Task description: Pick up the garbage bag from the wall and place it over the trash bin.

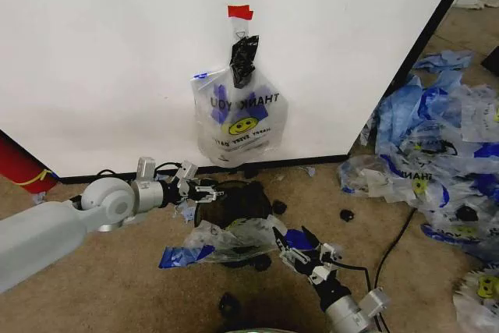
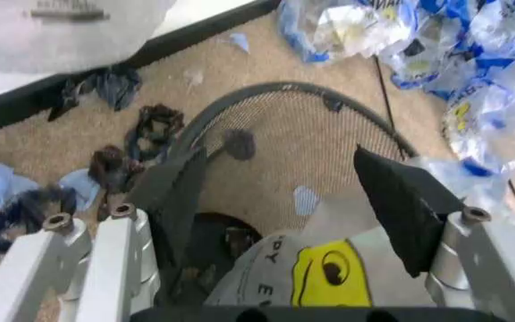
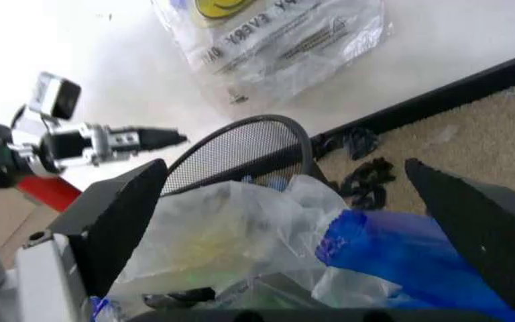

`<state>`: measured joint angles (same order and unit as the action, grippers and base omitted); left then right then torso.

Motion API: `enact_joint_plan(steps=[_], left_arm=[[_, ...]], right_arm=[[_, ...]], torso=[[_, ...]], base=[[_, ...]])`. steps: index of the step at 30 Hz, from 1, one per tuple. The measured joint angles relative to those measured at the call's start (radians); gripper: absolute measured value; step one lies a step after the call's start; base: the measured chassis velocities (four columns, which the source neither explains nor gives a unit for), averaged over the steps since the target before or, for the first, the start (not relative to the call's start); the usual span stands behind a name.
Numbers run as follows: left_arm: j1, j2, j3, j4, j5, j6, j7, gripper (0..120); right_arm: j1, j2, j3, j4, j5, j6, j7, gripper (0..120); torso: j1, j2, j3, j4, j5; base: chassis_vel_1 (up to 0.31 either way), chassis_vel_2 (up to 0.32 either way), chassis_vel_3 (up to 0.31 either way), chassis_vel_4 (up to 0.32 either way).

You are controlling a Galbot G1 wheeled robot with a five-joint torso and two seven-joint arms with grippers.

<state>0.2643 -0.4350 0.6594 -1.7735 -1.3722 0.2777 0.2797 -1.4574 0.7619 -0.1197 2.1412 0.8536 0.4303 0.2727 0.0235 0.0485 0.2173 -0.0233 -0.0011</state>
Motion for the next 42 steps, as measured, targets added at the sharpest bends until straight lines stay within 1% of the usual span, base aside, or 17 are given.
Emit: enact_joint_plan(steps=[5,6,8,12,15,17,21,25,29,32,34,37,39,40,42], left_arm=[[-0.045,-0.018,0.062,0.049,0.020,-0.012,0.039,67],[-0.045,-0.018,0.062,0.049,0.020,-0.012,0.039,67],[-0.059,-0.026,0.080,0.079,0.031,-0.021,0.055,67],[-0.066,-0.034,0.085,0.120,0.057,-0.045,0.076,67],[-0.066,-0.032,0.073,0.117,0.056,-0.049,0.078,67],[-0.065,-0.030,0.069,0.114,0.054,-0.053,0.073,67],[-0.052,-0.034,0.065,0.108,0.057,-0.061,0.060,67],[-0.040,-0.033,0.054,0.093,0.057,-0.063,0.049,67],[-0.039,-0.040,0.052,0.107,0.061,-0.068,0.048,67],[-0.032,-0.054,0.053,0.137,0.072,-0.071,0.050,67],[-0.028,-0.059,0.056,0.146,0.076,-0.072,0.050,67],[-0.023,-0.067,0.062,0.156,0.078,-0.072,0.050,67],[-0.025,-0.072,0.071,0.166,0.081,-0.072,0.050,67],[-0.027,-0.074,0.074,0.170,0.081,-0.072,0.050,66],[-0.032,-0.079,0.084,0.180,0.082,-0.072,0.050,60]], right_arm=[[-0.013,0.008,0.009,0.006,-0.012,0.001,-0.002,98],[-0.013,0.008,0.009,0.006,-0.012,0.001,-0.002,98],[-0.021,0.010,0.012,0.006,-0.019,0.005,-0.005,98],[-0.029,0.013,0.017,0.002,-0.026,0.013,-0.011,98],[-0.028,0.012,0.019,-0.001,-0.026,0.013,-0.012,98],[-0.022,0.011,0.018,-0.003,-0.026,0.013,-0.012,97],[-0.012,0.014,0.015,-0.003,-0.024,0.013,-0.012,97],[-0.005,0.014,0.011,-0.006,-0.023,0.013,-0.013,97],[-0.007,0.014,0.010,-0.006,-0.023,0.014,-0.014,97],[-0.008,0.013,0.010,-0.009,-0.024,0.016,-0.016,97],[-0.008,0.012,0.012,-0.009,-0.024,0.018,-0.016,97],[-0.008,0.012,0.016,-0.009,-0.024,0.019,-0.017,97],[-0.009,0.013,0.017,-0.009,-0.024,0.019,-0.017,96],[-0.009,0.014,0.017,-0.009,-0.024,0.019,-0.017,96],[-0.009,0.015,0.018,-0.009,-0.025,0.019,-0.017,96]], torso=[[0.000,0.000,0.000,-0.0002,0.0002],[0.000,0.000,0.000,-0.0002,0.0002],[0.000,0.000,0.000,-0.0005,0.0001],[0.000,0.000,0.000,-0.0002,0.0001],[0.000,0.000,0.000,-0.0004,-0.0003],[0.000,0.000,0.000,-0.0003,0.0007],[0.000,0.000,0.000,-0.0003,-0.0004],[0.000,0.000,0.000,-0.0002,0.0003],[0.000,0.000,0.000,-0.0002,0.0003],[0.000,0.000,0.000,-0.0003,-0.0001],[0.000,0.000,0.000,-0.0002,0.0003],[0.000,0.000,0.000,-0.0003,-0.0002],[0.000,0.000,0.000,-0.0003,0.0003],[0.000,0.000,0.000,-0.0003,0.0002],[0.000,0.000,0.000,-0.0003,0.0001]], base=[[0.000,0.000,0.000,0.000],[0.000,0.000,0.000,0.000],[0.000,0.000,0.000,0.000],[0.000,0.000,0.000,0.000],[0.000,0.000,0.000,0.000],[0.000,0.000,0.000,0.000],[0.000,0.000,0.000,0.000],[0.000,0.000,0.000,0.000],[0.000,0.000,0.000,0.000],[0.000,0.000,0.000,0.000],[0.000,0.000,0.000,0.000],[0.000,0.000,0.000,0.000],[0.000,0.000,0.000,0.000],[0.000,0.000,0.000,0.000],[0.000,0.000,0.000,0.000]])
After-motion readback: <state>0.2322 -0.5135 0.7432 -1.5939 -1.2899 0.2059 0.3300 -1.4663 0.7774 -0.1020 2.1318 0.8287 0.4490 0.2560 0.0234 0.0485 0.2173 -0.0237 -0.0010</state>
